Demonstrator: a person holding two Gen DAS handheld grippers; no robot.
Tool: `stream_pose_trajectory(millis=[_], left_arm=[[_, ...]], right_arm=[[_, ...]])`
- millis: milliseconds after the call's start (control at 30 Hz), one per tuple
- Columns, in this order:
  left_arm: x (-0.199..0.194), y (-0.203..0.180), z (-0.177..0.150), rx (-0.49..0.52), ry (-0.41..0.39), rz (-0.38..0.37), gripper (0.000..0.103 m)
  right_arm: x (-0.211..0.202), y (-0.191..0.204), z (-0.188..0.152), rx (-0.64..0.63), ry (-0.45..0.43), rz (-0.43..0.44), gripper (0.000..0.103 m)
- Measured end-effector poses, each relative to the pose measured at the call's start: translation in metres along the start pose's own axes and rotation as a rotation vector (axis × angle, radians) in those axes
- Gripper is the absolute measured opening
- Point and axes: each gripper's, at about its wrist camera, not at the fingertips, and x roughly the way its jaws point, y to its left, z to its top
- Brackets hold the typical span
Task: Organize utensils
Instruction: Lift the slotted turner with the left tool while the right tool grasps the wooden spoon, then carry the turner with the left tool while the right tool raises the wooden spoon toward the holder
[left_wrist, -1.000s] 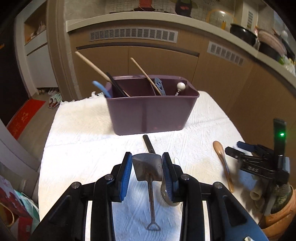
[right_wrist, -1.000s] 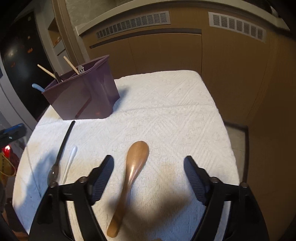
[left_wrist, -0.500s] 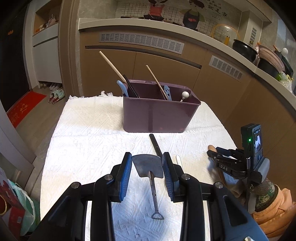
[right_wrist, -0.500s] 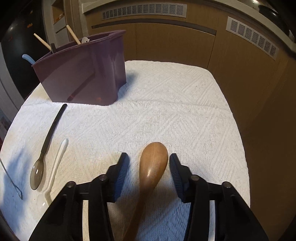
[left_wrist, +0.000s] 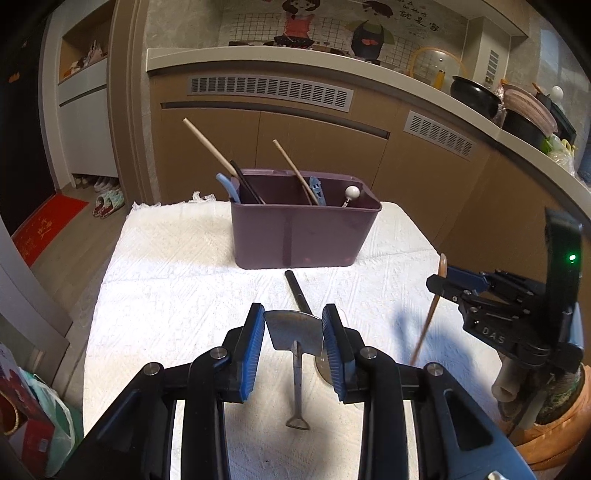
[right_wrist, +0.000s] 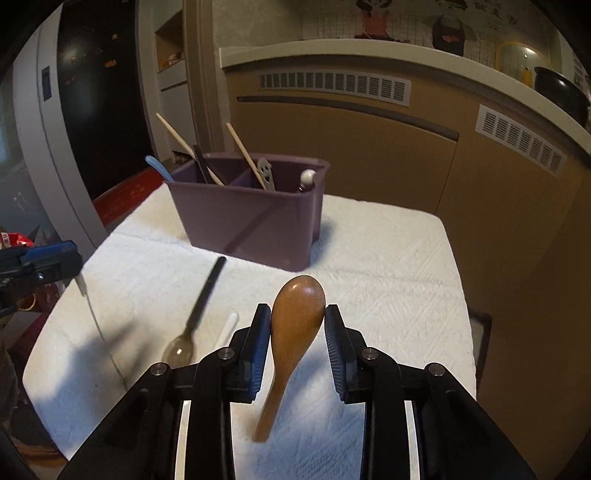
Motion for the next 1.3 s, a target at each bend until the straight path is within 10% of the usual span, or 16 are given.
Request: stream_pose_trajectory(millis=[133,167,867,1133,1300], left_arm=[[-0.011,-0.008,0.007,0.024,-0.03,0.007,0.028],[-0.014,-0.009,0.01,0.031,-0.041,0.013,0.028],[-0.037,-0.014,0.048,0.078,-0.162,0.033,0.027],[0.039,-0.03,0.03,0.312,0.074,-0.064,0.039],[0.085,-0.024,0.035,0.286,0.189,-0.115,0.039]], right_arm=[[-0.02,0.019,0.013,-0.046,-0.055,0.034,0.024],[-0.022,0.024,0.017,-0.055,-0.063,0.046,0.005],[-0.055,0.017,0.054,-0.067,-0.149,0.062,0.005],[-0.048,0.009,0.048,-0.047,-0.119,0.073,0.005],[-0.036,-0.008,0.029,-0.002,-0.069,0.08,0.005]])
